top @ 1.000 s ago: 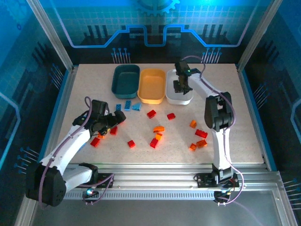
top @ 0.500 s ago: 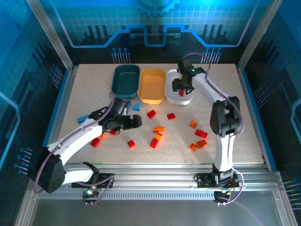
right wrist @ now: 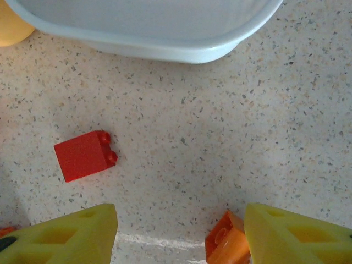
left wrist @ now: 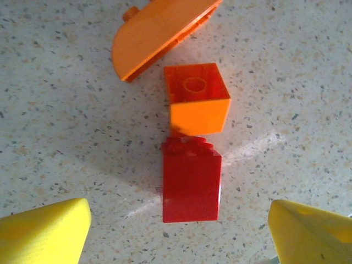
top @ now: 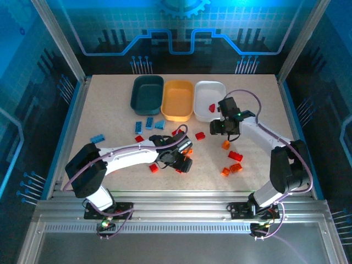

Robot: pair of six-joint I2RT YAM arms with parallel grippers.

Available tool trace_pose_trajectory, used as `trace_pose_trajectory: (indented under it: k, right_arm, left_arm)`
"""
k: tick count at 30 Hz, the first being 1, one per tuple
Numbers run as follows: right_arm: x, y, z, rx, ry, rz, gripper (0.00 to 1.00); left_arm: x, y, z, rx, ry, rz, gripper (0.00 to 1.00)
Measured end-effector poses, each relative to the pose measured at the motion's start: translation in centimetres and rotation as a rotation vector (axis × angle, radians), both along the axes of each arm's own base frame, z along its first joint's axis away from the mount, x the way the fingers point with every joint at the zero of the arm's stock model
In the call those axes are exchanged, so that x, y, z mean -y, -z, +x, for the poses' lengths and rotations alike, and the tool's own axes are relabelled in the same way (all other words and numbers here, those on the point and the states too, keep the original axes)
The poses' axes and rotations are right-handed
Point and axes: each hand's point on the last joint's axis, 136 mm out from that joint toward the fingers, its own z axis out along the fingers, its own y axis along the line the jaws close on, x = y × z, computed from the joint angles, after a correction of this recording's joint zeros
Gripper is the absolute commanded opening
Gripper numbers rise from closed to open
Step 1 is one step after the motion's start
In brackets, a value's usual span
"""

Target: Sort the legos into containers by color

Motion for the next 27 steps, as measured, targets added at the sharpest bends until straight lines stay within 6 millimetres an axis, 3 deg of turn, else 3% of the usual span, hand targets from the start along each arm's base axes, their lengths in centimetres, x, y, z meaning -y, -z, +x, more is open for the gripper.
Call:
trace_pose_trajectory:
  k: [4,8,14,18,21,27]
  right_arm:
    - [-0.2,-0.7,-0.1,0.029,0.001,0.016,0.63]
    - [-0.1,-1.2,0.2,0.052,0.011,0.018,0.63]
    - [0.0,-2.0,0.1,0.080,0.019,0.022,0.62]
    - [0.3,-2.5,0.1,0.099,0.026,0.016,0.62]
    - [0.5,-2.7,-0.1,0.108,0.029,0.013,0.62]
    - [0.6,-2.8,-0.3,0.116,0.033,0.016,0.61]
  left_arm:
    - [0.0,0.3,0.0,-0.003,0.002,0.005,0.74]
    - [0.2,2.0,-0.3,-0.031,0.011,0.042,0.70]
    - [0.2,3.9,-0.3,-0.052,-0.010,0.072,0.51]
    - [0.7,3.8,0.3,-0.032,-0.018,0.054,0.46]
    - [1.0,3.7,0.5,-0.025,-0.021,0.039,0.33]
    - [1.4,3.5,0.6,-0.021,-0.031,0.024,0.27]
